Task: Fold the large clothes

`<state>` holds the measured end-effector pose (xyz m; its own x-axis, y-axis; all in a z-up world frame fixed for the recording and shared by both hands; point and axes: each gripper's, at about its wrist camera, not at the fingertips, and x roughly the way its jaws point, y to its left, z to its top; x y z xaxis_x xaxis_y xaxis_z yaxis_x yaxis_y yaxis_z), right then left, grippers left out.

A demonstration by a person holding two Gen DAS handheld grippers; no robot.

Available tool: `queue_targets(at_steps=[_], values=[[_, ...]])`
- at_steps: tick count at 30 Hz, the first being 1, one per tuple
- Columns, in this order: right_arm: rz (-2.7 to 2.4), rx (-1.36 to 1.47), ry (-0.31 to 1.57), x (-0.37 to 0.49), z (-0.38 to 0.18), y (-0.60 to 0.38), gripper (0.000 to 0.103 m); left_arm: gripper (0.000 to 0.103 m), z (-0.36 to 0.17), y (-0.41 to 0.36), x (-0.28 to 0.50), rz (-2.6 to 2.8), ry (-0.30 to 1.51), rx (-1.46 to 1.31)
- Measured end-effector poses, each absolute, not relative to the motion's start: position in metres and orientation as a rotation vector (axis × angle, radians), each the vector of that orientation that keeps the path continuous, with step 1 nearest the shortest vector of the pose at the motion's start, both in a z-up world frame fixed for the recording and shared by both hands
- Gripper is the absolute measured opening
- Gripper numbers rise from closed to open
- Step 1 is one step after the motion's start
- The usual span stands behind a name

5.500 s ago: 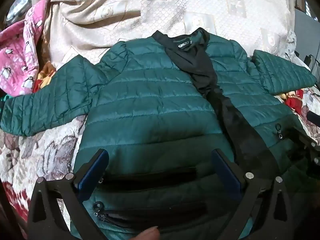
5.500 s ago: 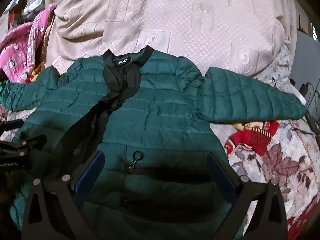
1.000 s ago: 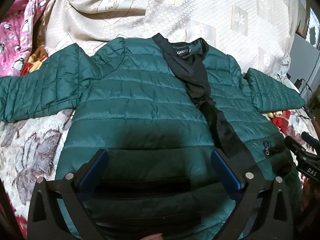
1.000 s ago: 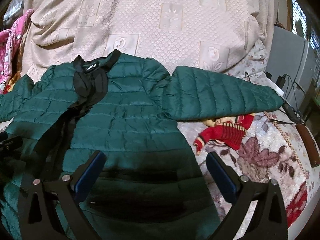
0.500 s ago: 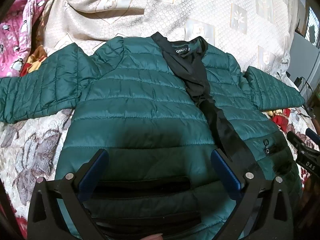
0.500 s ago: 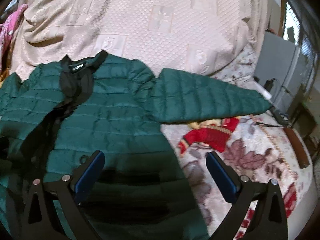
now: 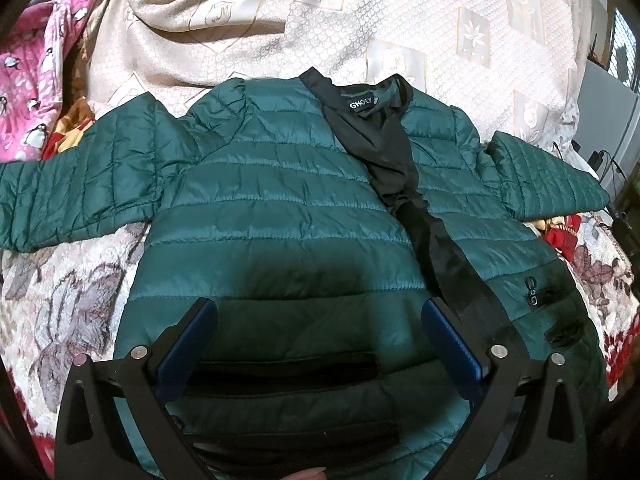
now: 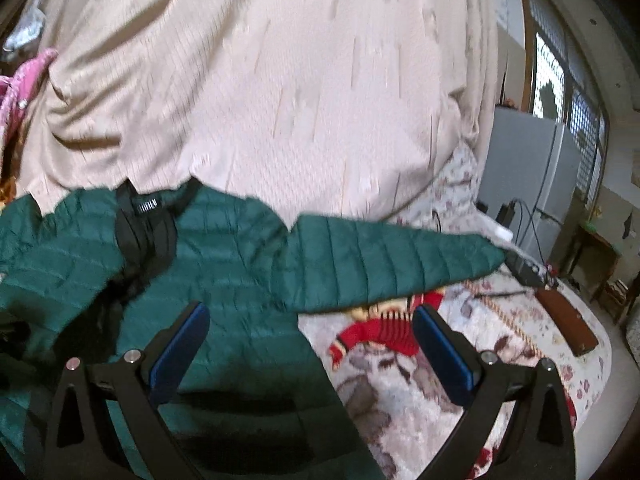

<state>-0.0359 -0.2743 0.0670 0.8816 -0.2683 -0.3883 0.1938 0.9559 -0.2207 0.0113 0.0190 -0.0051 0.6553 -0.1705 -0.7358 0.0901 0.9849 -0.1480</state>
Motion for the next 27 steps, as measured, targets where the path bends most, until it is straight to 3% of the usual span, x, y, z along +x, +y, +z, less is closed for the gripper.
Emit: queue_targets(at_steps=[15,27], values=[[-0.216,-0.198,0.4,-0.04,0.072,-0.267,0.103,0.043,-0.005,0.019,0.01,-0.143,0.836,-0.097],[-0.059,-0.221,0.555,-0.025,0.049,-0.251,0.103,0.043,-0.007,0.033,0.012,0.021,0.845,-0.049]])
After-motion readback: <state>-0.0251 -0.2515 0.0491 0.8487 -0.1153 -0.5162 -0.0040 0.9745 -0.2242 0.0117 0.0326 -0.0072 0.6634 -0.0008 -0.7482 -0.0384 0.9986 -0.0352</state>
